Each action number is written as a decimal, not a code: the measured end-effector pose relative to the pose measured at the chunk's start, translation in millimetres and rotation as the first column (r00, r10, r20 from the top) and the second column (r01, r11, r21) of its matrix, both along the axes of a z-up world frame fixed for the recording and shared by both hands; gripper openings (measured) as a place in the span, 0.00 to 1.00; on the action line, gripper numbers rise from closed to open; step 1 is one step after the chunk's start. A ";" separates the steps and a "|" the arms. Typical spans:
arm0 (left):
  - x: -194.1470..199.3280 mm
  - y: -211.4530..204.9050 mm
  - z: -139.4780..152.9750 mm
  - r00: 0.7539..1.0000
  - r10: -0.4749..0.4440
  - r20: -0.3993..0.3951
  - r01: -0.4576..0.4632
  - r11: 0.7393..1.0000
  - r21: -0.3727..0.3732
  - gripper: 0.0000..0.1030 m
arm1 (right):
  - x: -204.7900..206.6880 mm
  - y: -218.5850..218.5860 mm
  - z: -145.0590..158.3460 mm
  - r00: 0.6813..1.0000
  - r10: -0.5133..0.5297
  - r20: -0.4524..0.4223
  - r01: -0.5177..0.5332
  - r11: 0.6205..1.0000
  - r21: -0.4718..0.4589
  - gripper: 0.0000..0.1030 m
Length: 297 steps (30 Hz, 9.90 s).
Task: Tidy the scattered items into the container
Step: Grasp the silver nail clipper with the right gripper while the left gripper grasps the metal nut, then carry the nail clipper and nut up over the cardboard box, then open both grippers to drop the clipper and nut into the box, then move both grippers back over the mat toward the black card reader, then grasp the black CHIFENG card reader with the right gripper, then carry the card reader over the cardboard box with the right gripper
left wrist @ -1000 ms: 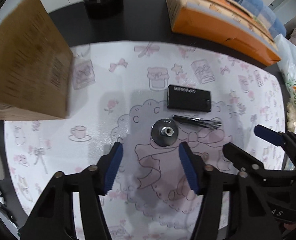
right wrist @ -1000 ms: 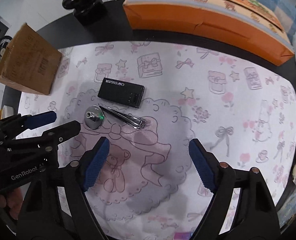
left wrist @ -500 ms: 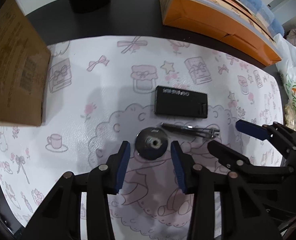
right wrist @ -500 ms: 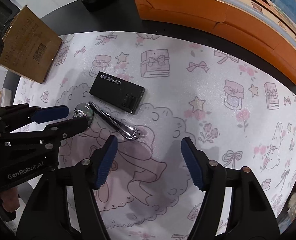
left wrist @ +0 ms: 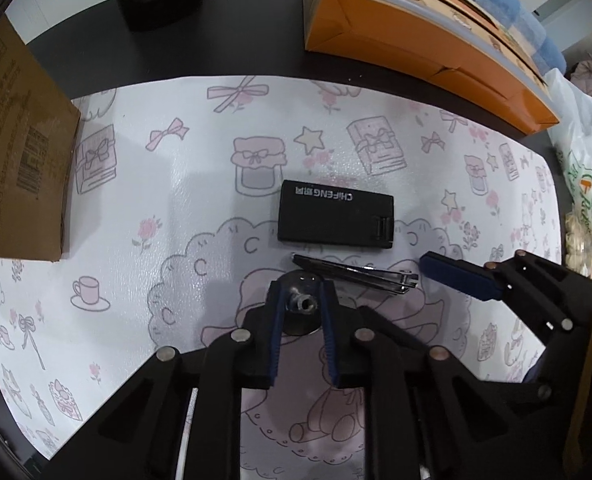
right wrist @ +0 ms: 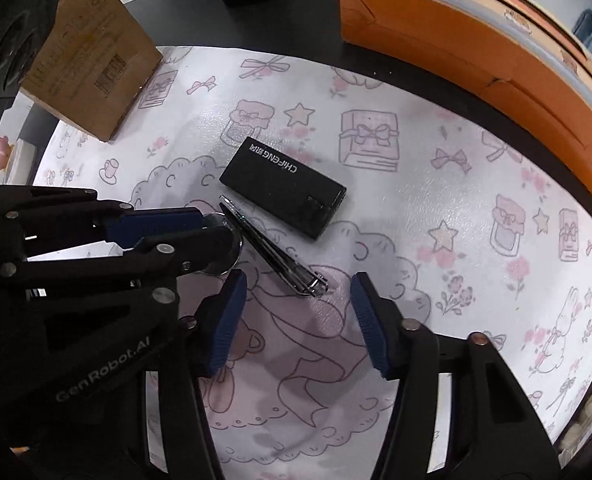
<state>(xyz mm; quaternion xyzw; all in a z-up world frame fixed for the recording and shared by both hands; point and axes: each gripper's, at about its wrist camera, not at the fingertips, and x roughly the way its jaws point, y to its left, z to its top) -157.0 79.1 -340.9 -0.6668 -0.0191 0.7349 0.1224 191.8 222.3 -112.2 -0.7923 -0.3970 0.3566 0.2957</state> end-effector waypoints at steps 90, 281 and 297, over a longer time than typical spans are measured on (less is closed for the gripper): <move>63.0 -189.1 129.2 0.992 0.004 -0.127 -0.016 0.995 -0.095 0.15 | 40.1 -219.4 -53.0 0.928 0.262 -0.265 -0.236 0.963 0.127 0.13; 30.2 -45.3 -5.4 0.998 0.059 -0.025 -0.060 0.996 -0.068 0.83 | -10.9 -52.0 -12.2 0.923 0.362 -0.128 -0.343 0.927 0.151 0.68; 68.7 -39.4 19.2 0.999 0.014 -0.050 -0.016 0.999 -0.049 0.83 | 38.5 -118.3 5.0 0.899 0.391 -0.198 -0.368 0.919 0.143 0.68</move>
